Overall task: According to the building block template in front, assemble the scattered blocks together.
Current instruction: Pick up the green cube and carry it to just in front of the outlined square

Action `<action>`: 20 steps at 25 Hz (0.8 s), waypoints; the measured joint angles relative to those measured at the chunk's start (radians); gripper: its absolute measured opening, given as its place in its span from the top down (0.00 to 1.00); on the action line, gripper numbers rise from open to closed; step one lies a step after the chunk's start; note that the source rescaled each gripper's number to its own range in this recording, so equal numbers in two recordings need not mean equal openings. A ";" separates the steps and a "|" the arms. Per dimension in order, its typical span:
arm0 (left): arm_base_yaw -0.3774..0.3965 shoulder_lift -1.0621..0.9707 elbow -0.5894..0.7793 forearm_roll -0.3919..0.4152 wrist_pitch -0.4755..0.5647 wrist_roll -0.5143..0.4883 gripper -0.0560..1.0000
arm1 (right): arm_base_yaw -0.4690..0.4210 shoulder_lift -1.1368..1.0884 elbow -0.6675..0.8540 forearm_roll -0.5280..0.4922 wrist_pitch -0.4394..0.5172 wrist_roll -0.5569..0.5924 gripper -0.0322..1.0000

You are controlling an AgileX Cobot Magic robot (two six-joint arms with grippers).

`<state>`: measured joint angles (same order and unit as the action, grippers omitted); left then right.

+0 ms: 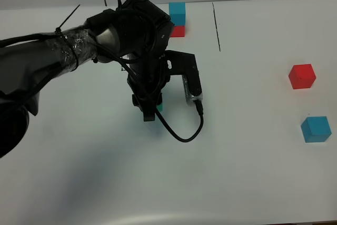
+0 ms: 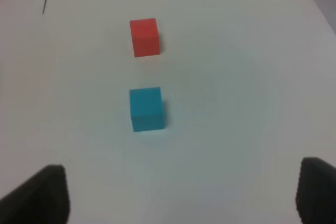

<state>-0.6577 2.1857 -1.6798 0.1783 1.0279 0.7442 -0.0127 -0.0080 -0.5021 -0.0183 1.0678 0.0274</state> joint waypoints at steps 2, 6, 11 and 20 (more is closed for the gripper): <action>0.000 0.000 0.000 -0.011 -0.030 0.004 0.76 | 0.000 0.000 0.000 0.000 0.000 0.000 0.24; 0.000 0.001 0.000 -0.048 -0.080 0.007 0.76 | 0.000 0.000 0.000 0.000 0.000 0.000 0.24; 0.000 0.035 -0.001 -0.086 -0.106 0.013 0.76 | 0.000 0.000 0.000 0.000 0.000 0.000 0.24; 0.000 0.076 -0.001 -0.072 -0.103 0.018 0.76 | 0.000 0.000 0.000 0.000 0.000 0.002 0.24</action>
<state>-0.6580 2.2613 -1.6809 0.1062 0.9248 0.7623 -0.0127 -0.0080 -0.5021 -0.0183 1.0678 0.0295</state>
